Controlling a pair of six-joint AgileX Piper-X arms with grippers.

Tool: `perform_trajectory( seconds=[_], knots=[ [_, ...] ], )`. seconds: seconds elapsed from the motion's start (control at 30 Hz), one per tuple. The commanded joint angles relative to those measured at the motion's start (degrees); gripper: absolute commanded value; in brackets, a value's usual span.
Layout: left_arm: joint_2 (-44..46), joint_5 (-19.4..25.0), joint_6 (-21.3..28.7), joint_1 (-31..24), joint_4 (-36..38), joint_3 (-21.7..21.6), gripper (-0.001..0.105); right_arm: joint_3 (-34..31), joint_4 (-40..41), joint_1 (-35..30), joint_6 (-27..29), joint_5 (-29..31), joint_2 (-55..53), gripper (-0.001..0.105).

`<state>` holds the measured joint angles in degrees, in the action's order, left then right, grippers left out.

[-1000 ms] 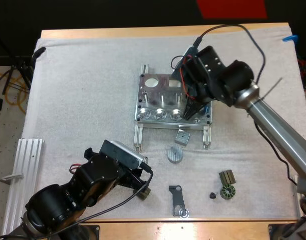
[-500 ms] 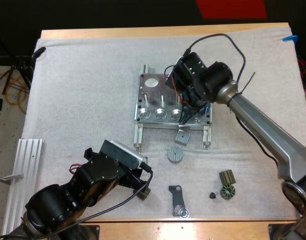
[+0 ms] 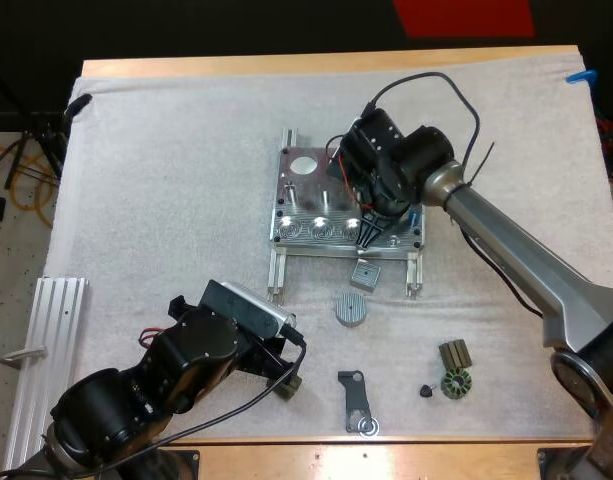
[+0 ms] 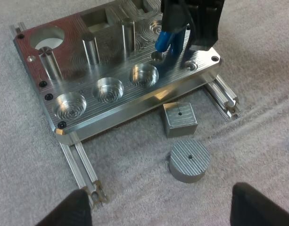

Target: Load cells from right to left

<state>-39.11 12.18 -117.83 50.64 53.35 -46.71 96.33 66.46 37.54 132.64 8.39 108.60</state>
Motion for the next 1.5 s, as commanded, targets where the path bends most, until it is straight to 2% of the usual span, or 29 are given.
perform_trajectory(
  seconds=[0.0,0.57,1.47],
  knots=[
    [0.4,1.2,-0.2,0.0,-1.0,-0.1,0.062,0.7,-0.4,0.1,0.0,-0.1,0.1,0.000],
    [0.4,1.1,-0.2,0.0,-1.0,-0.1,0.062,0.2,0.5,0.1,-2.1,-3.3,1.4,0.000],
    [0.4,1.1,0.4,0.0,-1.0,-0.1,0.062,0.1,-4.7,0.1,-2.9,-1.8,3.7,0.000]
  ],
)
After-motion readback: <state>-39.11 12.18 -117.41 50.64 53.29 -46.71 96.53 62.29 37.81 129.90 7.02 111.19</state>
